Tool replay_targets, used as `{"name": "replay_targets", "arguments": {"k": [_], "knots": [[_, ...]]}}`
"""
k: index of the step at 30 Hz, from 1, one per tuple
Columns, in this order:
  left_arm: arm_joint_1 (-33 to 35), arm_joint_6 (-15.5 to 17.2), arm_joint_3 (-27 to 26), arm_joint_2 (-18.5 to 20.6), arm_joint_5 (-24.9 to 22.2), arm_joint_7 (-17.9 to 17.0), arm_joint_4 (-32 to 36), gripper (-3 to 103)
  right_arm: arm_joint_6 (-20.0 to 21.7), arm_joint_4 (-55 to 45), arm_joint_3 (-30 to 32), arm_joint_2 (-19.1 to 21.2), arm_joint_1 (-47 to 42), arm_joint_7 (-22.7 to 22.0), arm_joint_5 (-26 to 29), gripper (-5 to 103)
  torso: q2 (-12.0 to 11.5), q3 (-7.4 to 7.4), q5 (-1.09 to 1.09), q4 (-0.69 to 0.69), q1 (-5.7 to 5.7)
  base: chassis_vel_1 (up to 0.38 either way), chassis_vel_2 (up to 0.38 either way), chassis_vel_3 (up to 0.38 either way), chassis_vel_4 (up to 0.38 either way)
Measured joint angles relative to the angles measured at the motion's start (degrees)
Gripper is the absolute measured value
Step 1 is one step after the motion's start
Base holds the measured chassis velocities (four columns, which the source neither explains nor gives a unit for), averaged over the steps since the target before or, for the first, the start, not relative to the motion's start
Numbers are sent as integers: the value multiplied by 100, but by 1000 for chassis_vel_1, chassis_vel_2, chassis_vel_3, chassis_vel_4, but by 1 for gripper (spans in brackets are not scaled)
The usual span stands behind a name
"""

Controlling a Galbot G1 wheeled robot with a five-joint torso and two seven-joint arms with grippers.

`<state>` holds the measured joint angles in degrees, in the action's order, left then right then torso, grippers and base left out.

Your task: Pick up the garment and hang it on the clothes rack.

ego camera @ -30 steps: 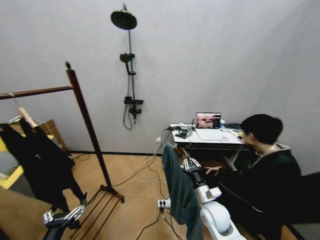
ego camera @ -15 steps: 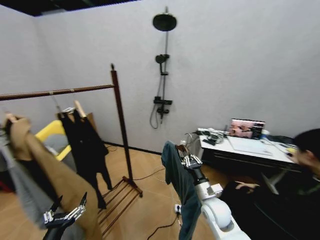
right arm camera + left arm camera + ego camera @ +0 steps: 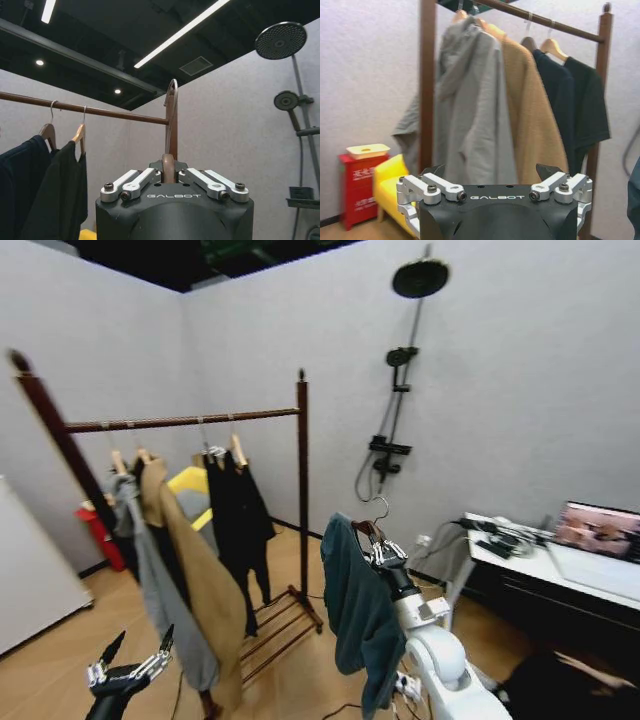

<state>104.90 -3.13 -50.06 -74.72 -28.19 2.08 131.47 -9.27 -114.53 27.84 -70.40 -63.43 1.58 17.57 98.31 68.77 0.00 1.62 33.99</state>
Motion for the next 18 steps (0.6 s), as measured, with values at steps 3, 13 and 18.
{"name": "replay_targets", "arguments": {"k": [3, 13, 18], "knots": [[0, 0, 0, 0, 0, -1, 0, 100, 165, 5, 47, 115, 139, -14, 91, 9, 0, 0, 1, -2, 0, 109, 103, 100, 99], [0, 0, 0, 0, 0, 1, 0, 100, 1329, 284, -324, 1013, 1697, -112, 1069, 9, 0, 0, 2, 3, 0, 17, 16, 16, 17], [0, 0, 0, 0, 0, -2, 0, 100, 1556, 921, -988, 1074, 2999, -178, 1254, 9, 0, 0, -2, -1, 0, 0, 0, 0, 0]]}}
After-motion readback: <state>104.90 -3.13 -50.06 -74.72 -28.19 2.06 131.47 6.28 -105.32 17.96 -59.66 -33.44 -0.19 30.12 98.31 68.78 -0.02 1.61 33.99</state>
